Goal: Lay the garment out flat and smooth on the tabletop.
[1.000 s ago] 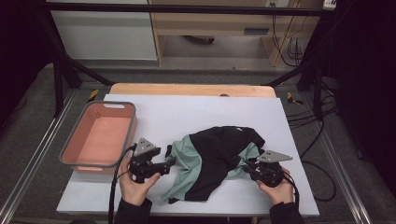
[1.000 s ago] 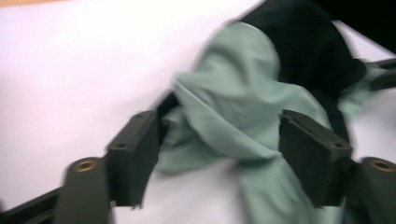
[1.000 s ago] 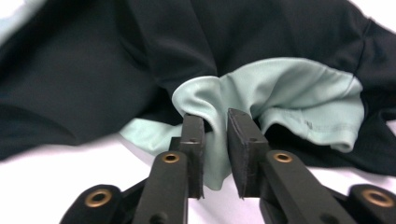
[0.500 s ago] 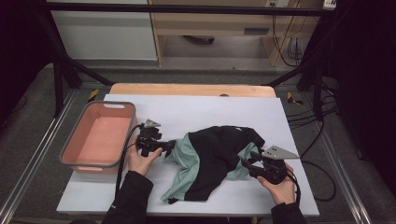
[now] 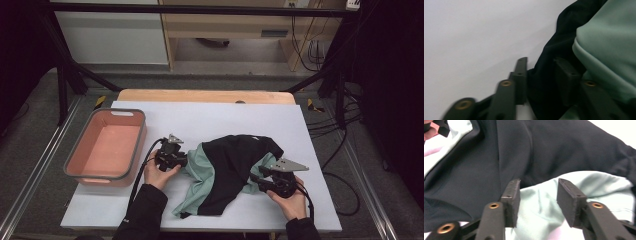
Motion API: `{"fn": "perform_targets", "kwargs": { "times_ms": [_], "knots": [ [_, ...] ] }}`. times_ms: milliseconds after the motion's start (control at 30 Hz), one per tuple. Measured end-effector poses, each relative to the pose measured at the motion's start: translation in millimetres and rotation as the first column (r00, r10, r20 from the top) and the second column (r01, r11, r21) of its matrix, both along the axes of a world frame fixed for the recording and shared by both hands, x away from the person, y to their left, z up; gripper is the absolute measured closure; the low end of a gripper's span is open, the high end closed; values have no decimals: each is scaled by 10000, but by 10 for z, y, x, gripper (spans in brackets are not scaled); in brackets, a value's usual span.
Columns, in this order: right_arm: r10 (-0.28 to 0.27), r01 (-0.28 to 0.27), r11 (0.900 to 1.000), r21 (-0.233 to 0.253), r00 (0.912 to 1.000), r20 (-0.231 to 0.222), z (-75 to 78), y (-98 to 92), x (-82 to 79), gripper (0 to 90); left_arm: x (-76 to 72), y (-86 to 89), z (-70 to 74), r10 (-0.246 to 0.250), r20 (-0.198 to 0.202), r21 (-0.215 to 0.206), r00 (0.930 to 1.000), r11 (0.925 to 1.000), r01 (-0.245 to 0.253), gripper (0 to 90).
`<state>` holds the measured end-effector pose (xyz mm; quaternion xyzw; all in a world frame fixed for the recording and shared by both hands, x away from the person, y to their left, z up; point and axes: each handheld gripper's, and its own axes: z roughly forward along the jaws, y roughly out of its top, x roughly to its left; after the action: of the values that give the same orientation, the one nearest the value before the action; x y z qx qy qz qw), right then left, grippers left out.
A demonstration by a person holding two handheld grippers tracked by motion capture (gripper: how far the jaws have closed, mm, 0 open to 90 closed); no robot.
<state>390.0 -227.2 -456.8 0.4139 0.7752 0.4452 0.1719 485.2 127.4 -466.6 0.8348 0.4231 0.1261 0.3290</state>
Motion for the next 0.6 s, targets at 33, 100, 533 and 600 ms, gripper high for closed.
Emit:
{"fn": "perform_targets", "kwargs": {
  "times_ms": [33, 100, 533, 600],
  "knots": [
    [30, -30, 10000, 17, 10000, 20, -13, 19, 6, 607, -6, 5, 6, -30, 92, 53, 10000, 10000, 29, 769],
    [229, -229, 9997, -53, 9997, -110, -27, 49, 6, 769, -27, 36, 39, -85, 101, -244, 9999, 9997, 87, 862],
    [-322, 323, 9992, 251, 9995, -46, 223, -390, -107, 900, -173, 289, 570, 461, 1456, -1302, 9883, 9911, -271, 875],
    [-239, 243, 9988, 418, 9997, -103, 203, -408, -106, 900, -199, 280, 639, 443, 1658, -1216, 9852, 9923, -242, 875]
  ]
}}
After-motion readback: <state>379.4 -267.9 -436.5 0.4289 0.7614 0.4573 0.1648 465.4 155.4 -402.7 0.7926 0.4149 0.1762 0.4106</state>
